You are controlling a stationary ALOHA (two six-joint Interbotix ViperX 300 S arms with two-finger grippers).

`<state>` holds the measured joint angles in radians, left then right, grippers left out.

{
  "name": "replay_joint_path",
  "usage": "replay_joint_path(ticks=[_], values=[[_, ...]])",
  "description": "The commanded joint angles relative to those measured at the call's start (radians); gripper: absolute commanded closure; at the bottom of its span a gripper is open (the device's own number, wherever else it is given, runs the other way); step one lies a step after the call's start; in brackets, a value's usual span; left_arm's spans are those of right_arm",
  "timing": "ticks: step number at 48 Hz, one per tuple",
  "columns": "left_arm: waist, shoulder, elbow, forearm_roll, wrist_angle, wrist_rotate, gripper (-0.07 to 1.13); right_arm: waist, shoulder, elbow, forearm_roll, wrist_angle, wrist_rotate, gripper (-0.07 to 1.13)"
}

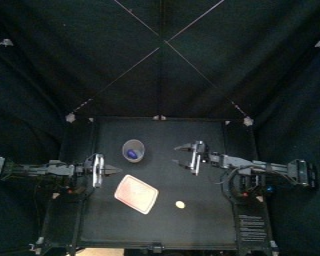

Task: Pick the eggplant then place it in the grey bowl
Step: Drop eggplant in the grey bowl and return to neutral

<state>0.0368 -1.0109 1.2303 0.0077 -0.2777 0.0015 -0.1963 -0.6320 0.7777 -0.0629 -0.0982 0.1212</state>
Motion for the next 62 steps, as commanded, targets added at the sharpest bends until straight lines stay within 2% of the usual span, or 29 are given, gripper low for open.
replay_joint_path(ticks=[1,11,17,30,62], values=[[0.005,0.003,-0.011,0.005,-0.005,0.003,1.08,0.026,-0.16,0.098,0.021,-0.012,-0.003,0.13],[0.006,0.0,-0.011,0.006,-0.005,0.003,1.08,0.086,-0.396,0.224,0.028,-0.011,-0.003,0.13],[0.006,0.0,-0.011,0.006,-0.005,0.003,1.08,0.103,-0.457,0.258,0.023,0.009,-0.005,0.13],[0.009,-0.003,-0.011,0.006,-0.005,0.005,1.08,0.133,-0.457,0.275,0.028,0.091,-0.003,0.13],[0.02,-0.009,-0.009,0.006,-0.005,0.005,1.08,0.135,-0.462,0.305,0.017,0.094,-0.006,0.13]])
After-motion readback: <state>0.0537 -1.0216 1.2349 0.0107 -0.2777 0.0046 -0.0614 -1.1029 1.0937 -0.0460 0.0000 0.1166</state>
